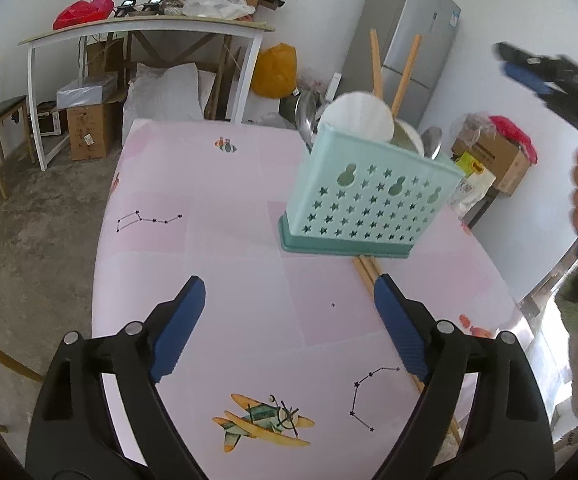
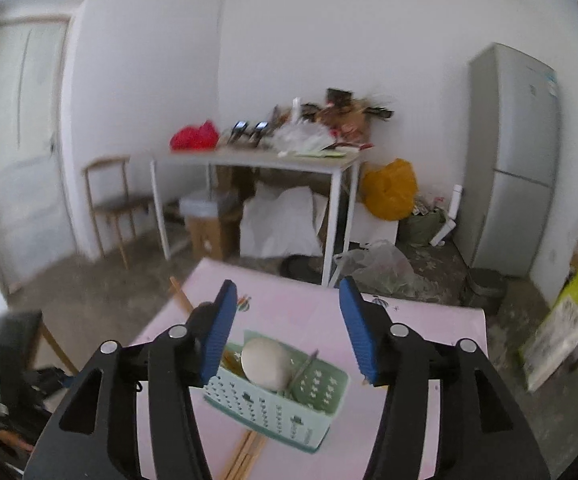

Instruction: Organize utensils

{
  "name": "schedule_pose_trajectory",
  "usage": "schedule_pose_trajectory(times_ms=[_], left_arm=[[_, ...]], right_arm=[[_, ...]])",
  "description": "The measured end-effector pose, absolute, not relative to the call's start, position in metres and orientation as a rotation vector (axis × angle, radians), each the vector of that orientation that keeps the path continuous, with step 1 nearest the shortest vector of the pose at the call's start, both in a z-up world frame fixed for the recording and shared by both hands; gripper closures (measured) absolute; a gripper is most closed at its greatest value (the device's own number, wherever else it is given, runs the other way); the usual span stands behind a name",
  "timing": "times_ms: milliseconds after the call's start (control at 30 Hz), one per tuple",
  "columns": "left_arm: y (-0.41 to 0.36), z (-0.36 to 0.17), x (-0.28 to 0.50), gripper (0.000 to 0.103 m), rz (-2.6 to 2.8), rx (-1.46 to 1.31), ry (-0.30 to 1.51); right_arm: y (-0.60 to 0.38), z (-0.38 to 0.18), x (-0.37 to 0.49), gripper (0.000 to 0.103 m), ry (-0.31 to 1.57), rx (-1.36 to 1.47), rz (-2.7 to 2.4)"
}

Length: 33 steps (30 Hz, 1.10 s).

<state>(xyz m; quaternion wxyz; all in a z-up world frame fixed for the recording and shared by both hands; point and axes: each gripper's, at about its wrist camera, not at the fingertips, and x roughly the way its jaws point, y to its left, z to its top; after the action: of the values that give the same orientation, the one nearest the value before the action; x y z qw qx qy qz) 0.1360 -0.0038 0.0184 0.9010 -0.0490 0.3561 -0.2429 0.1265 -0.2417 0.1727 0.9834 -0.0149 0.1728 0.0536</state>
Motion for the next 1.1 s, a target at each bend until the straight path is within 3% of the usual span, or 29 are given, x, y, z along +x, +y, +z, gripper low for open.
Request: schedule_pose_trajectory(times_ms=[133, 333, 500, 633, 1100], left_arm=[[-0.014, 0.009, 0.14, 0.02, -0.459, -0.05, 0.784], [-0.032, -0.008, 0.143, 0.02, -0.385, 0.056, 0.871], [-0.046, -0.019, 0.142, 0.02, -0.381, 0.094, 0.942], [-0.056, -0.024, 0.136, 0.02, -0.393, 0.134, 0.963], [-0.081, -0.023, 0.132, 0.02, -0.409, 0.202, 0.978]], right_arm=[[-0.255, 0.147, 0.101, 0.05, 0.406, 0.078, 0.102], [-0.251, 0.048, 0.105, 0.05, 0.75, 0.224, 0.111], [-0.233, -0.024, 0.108, 0.069, 0.939, 0.288, 0.112], [-0.227, -0.049, 0.106, 0.079, 0.977, 0.303, 0.102], [-0.229, -0.072, 0.111, 0.095, 0.987, 0.31, 0.102]])
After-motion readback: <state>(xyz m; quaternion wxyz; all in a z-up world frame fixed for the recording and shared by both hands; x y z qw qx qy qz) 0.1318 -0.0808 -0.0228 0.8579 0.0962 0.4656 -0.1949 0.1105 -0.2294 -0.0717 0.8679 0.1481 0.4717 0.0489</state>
